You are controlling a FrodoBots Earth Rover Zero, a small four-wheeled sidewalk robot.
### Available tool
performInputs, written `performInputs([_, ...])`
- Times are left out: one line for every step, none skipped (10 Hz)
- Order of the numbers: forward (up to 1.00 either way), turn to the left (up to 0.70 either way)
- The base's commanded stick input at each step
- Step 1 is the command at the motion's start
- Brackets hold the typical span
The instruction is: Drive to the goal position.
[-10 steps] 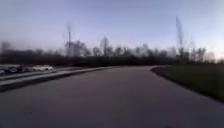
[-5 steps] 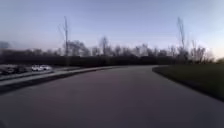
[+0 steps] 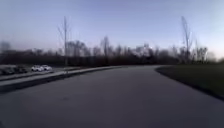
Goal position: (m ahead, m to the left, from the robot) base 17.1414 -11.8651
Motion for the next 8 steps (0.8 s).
performInputs([1.00, 0.03])
performInputs([1.00, 0.01])
performInputs([1.00, 0.01])
performInputs([1.00, 0.01])
performInputs([1.00, 0.01])
performInputs([1.00, 0.01])
performInputs([1.00, 0.01])
performInputs([1.00, 0.01])
